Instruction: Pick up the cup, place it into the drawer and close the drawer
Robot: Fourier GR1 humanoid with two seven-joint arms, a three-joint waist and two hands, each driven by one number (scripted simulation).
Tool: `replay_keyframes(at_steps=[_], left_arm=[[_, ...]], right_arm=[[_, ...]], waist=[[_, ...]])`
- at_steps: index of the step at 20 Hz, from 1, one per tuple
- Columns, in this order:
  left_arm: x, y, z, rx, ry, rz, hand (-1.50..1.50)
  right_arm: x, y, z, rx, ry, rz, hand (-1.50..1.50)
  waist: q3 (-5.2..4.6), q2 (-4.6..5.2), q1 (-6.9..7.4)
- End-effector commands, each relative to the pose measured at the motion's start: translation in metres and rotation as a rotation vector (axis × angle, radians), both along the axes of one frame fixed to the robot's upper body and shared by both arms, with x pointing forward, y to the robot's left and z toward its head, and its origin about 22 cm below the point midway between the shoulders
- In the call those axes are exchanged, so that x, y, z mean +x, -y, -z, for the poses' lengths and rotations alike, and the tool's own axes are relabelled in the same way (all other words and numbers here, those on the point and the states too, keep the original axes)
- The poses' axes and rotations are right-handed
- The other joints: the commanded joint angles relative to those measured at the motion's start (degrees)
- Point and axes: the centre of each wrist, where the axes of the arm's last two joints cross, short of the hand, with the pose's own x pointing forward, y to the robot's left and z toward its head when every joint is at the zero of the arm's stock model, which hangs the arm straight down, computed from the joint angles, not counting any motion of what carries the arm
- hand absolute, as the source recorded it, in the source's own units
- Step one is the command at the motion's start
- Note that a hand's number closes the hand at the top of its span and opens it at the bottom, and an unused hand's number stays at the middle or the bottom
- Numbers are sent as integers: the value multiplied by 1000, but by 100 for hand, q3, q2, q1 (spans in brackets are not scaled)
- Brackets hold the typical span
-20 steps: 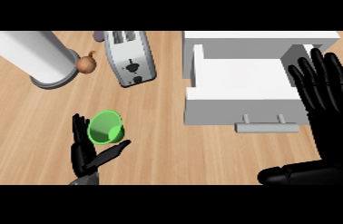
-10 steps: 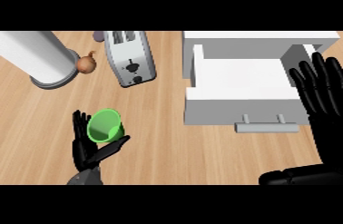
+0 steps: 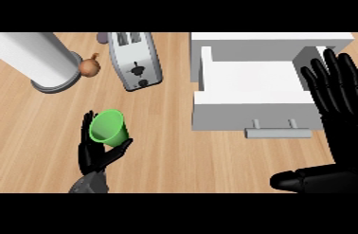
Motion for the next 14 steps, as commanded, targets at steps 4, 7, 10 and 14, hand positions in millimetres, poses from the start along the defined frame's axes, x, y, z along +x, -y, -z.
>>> replay_keyframes(at_steps=[4,7,10,14], left_arm=[[5,16,3,-42,94,66,150],[9,7,-6,27,144,16,150],[30,9,-10,60,166,-30,150],[29,-7,-16,94,168,64,150]], right_arm=[[-11,-17,8,-11,-8,18,-150],[-1,-8,4,-1,5,6,-150],[-6,-2,1,16,5,10,-150],[-10,-3,0,-12,18,3,-150]], waist=[[0,-3,-5],[3,-9,23],[-3,10,-39],[0,-2,-13]])
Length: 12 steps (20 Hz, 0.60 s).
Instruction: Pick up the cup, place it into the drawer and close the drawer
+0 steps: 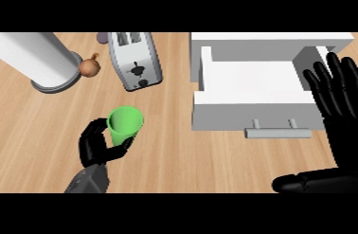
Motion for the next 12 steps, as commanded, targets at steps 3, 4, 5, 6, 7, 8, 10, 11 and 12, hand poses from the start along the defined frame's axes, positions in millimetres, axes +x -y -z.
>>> replay_keyframes(at_steps=[3,4,5,6,7,8,10,11,12], left_arm=[[8,-33,-12,53,76,148,150],[7,-51,-17,33,58,200,150],[-1,-57,-19,61,81,218,150],[6,-57,-17,34,117,203,150],[12,-56,-26,54,158,206,150],[17,-41,-32,29,172,240,150],[31,-38,-44,11,213,275,150],[20,-26,-39,15,217,298,150],[28,-24,-48,26,233,331,150]], right_arm=[[-1,-4,-15,-4,10,-13,-150],[10,16,-11,-1,-2,-3,-150],[7,6,1,9,15,8,-150],[3,4,-7,9,12,16,-150],[-5,4,-4,3,4,5,-150],[-7,-8,-1,7,4,-1,-150],[4,0,-5,0,-1,6,-150],[1,11,6,3,-5,23,-150],[6,2,-3,-10,-1,15,-150]], waist=[[-3,-2,-8],[0,1,11],[5,-14,54],[-5,6,-18],[0,-10,3],[4,-25,42],[1,-13,38],[6,-22,52],[5,-23,65]])
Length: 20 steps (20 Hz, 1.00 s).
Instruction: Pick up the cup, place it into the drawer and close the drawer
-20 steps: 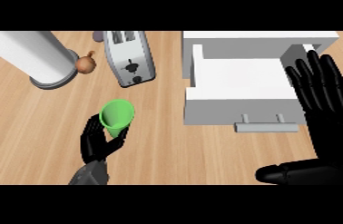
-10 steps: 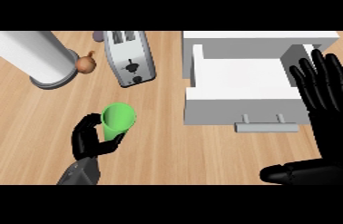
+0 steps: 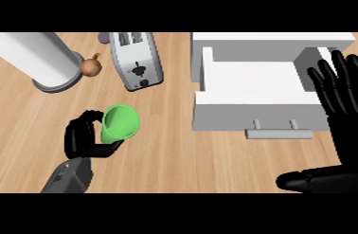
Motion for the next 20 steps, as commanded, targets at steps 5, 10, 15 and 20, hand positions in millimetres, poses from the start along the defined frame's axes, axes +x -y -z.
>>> replay_keyframes(at_steps=[5,10,15,20], left_arm=[[10,23,-54,24,111,206,150],[27,57,-123,17,152,284,150],[55,95,-173,-8,154,267,150],[61,103,-206,47,180,285,150]], right_arm=[[-23,8,11,3,-18,0,-150],[10,-18,10,7,-18,13,-150],[8,-16,-1,-5,-12,12,-150],[-4,0,20,-38,-12,21,-150]], waist=[[7,-25,29],[5,-14,93],[0,5,-5],[0,9,-35]])
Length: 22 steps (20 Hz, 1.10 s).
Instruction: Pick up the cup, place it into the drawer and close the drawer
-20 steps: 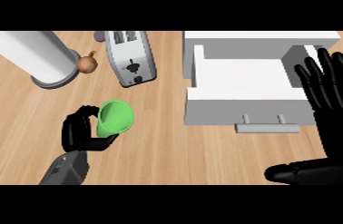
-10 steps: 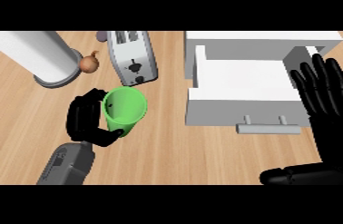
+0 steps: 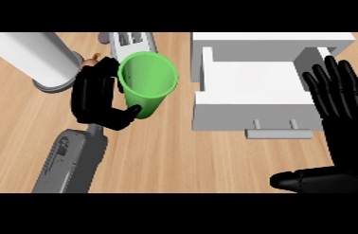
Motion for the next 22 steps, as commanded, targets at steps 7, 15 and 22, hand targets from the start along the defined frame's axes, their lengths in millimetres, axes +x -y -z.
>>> replay_keyframes(at_steps=[7,15,22], left_arm=[[43,56,-83,65,27,-10,150],[72,84,-112,128,3,11,150],[76,134,-112,210,-37,0,150]], right_arm=[[4,9,10,-1,-16,-9,-150],[5,5,13,-7,0,-26,-150],[7,-2,-10,-3,6,0,-150]], waist=[[0,22,-73],[0,29,-77],[-2,26,-107]])
